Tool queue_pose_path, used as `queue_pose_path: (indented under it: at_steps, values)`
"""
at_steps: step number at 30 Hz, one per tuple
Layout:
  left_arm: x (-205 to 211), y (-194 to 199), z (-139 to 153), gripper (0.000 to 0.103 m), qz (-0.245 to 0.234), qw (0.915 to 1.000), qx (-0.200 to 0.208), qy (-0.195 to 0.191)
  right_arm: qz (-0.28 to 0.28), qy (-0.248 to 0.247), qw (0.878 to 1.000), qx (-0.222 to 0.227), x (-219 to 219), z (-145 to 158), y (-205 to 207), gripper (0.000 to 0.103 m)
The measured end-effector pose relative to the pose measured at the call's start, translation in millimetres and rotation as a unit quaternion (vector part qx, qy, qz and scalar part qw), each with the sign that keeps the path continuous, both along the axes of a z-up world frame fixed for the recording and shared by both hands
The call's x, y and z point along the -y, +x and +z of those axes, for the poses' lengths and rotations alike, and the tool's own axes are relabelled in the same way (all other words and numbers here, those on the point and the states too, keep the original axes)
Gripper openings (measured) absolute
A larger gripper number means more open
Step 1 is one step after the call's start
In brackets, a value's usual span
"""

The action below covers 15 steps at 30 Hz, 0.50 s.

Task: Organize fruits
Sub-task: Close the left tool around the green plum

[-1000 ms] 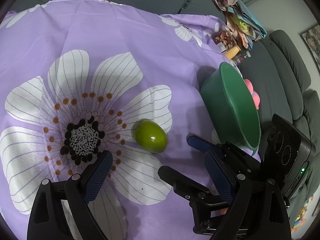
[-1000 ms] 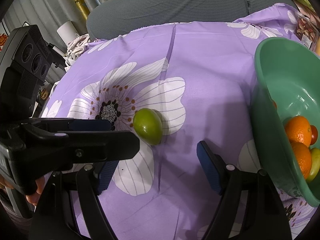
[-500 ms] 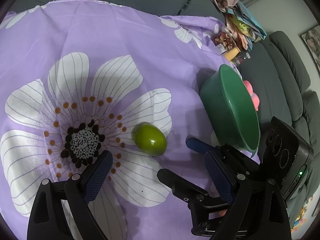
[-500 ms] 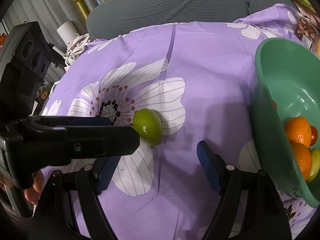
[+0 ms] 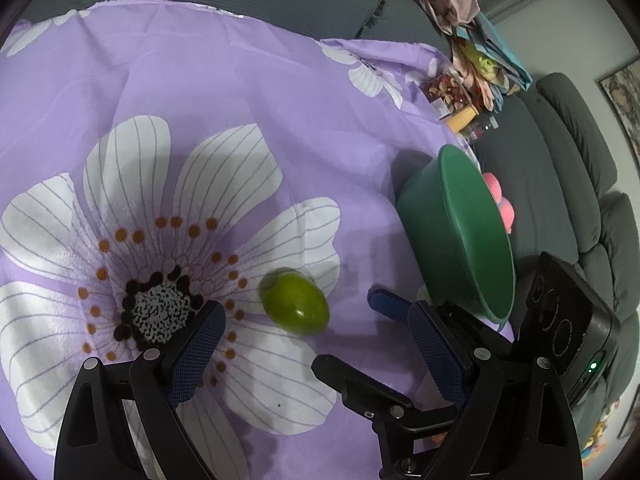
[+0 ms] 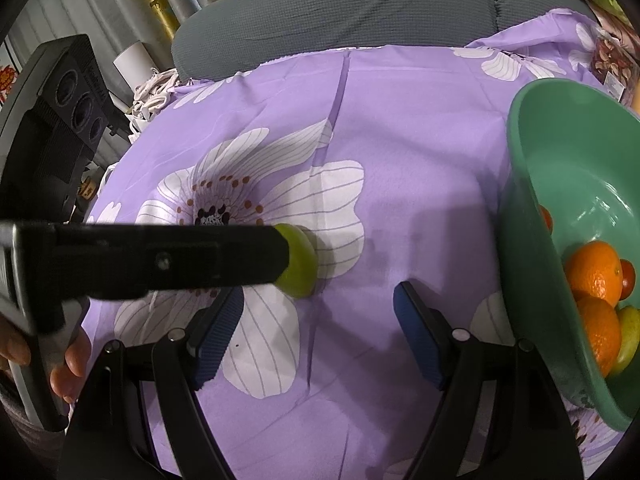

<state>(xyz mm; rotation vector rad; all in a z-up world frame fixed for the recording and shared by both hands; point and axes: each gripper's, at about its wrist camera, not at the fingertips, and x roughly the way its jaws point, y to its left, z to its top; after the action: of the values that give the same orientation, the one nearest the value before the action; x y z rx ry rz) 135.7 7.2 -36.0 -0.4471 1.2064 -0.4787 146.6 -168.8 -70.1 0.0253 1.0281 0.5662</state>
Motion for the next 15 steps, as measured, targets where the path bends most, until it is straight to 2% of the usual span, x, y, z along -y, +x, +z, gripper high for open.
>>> queue_pose_path:
  at_steps: [6, 13, 15]
  values:
    - [-2.5, 5.1, -5.2, 0.092, 0.004, 0.9998, -0.004, -0.019, 0.004, -0.003, 1.000, 0.004, -1.9, 0.0, 1.2, 0.077]
    - [-2.4, 3.7, -8.3, 0.092, -0.002, 0.9996, -0.005, -0.028, 0.029, 0.000, 1.000, 0.007, -10.9, 1.7, 1.2, 0.062]
    - [-2.9, 2.7, -8.5, 0.085, -0.003, 0.9995, -0.004, -0.031, 0.035, 0.002, 0.999, 0.003, -14.1, -0.2, 2.4, 0.058]
